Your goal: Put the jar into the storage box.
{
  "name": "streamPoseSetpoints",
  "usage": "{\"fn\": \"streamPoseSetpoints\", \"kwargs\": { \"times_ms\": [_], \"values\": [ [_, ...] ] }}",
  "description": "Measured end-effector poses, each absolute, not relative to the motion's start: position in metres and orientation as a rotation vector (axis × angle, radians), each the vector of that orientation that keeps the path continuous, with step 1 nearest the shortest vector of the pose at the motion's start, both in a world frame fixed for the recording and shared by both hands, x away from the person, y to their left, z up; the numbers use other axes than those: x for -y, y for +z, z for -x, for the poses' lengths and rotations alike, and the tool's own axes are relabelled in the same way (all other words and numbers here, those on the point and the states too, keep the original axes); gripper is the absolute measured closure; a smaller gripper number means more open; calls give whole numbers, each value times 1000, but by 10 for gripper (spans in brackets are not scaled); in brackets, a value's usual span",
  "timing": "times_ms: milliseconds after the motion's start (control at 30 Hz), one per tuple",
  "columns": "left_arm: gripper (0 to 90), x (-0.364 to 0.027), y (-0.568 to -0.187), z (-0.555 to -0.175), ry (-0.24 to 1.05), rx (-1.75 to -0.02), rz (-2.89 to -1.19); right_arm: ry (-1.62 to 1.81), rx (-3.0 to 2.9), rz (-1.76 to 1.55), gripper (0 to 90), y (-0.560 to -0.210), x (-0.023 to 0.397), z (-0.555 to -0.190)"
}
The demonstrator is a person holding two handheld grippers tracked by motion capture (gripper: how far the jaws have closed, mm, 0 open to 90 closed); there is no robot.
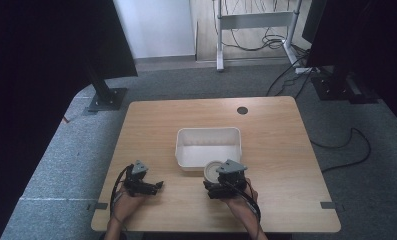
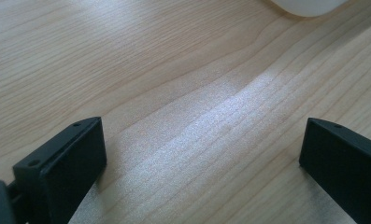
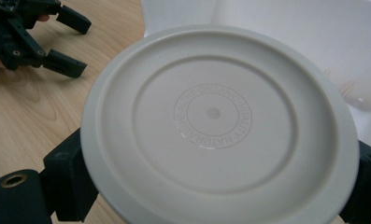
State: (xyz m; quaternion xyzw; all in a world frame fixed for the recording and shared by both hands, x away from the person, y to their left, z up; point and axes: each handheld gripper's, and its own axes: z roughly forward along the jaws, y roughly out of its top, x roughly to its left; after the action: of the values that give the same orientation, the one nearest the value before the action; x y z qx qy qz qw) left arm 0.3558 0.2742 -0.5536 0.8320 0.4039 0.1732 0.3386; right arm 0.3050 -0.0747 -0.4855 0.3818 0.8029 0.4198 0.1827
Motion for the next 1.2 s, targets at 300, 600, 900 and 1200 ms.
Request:
{"fn": "streamPoseSetpoints", "kwargs": {
  "times_ms": [300,600,900,1200],
  "values": [
    [5,-274,-554,-356,451,-1051,-2167,1182,-2253,-1078,91,-480,70,-317],
    [5,-274,-554,-356,450,-1050,-2167,1181,-2245,-1076,91,-476,65,-326],
    [5,-274,-554,-356,448,-1047,-2168,1172,-2244,-1074,92,-477,57,-336],
    [5,-274,-554,-357,448,-1047,-2170,1155,-2243,-1072,92,-477,53,-344]
  ]
}}
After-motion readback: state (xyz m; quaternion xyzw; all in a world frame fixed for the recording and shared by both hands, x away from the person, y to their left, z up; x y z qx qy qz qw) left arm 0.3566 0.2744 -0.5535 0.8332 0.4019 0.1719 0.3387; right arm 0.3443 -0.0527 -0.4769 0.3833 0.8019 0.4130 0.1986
